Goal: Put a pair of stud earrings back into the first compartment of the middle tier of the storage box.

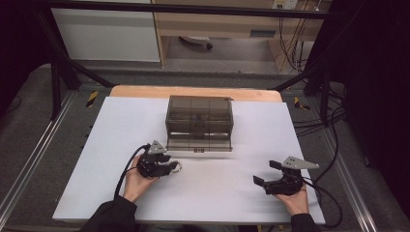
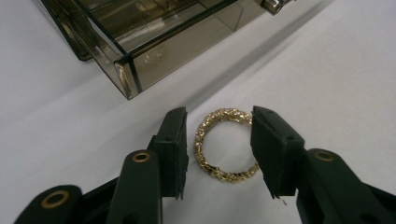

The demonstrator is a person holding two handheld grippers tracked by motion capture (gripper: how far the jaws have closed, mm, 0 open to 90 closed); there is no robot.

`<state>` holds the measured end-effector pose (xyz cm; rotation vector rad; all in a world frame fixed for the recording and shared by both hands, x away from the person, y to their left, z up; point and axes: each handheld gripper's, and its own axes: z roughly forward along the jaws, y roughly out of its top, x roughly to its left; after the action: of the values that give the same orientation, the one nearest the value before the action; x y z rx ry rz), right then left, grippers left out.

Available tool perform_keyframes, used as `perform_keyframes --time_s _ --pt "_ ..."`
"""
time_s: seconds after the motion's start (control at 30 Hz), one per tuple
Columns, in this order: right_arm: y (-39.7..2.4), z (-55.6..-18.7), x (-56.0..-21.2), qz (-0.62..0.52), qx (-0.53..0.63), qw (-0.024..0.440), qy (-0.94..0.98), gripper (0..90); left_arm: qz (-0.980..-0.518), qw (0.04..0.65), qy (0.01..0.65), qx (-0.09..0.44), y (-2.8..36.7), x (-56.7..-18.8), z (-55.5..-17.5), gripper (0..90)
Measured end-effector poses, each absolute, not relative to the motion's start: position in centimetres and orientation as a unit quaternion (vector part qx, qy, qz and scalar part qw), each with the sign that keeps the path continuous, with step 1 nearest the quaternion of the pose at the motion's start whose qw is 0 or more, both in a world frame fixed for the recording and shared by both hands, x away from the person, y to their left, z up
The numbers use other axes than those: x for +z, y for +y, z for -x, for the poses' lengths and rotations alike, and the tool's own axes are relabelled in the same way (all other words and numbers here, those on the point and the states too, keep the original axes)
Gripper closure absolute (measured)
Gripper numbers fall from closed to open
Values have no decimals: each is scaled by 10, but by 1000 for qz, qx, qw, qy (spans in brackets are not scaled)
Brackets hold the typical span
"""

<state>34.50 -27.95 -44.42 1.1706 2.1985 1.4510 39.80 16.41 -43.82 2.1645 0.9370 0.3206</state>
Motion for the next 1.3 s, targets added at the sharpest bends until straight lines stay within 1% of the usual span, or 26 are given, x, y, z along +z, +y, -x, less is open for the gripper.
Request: perform_keyframes --time_s 0.33,0.77,1.13,1.3 --pt "-280 -345 -444 -402 498 130 757 11 -842 373 371 124 162 -445 -406 647" --pt "-280 -346 -444 -402 498 129 758 12 -847 364 367 126 161 -449 -408 705" --pt "-279 -346 -445 -401 497 129 758 12 -846 362 369 129 161 -449 -409 825" --pt "-279 -346 -445 -402 496 128 759 12 -846 361 370 132 161 -449 -409 839"
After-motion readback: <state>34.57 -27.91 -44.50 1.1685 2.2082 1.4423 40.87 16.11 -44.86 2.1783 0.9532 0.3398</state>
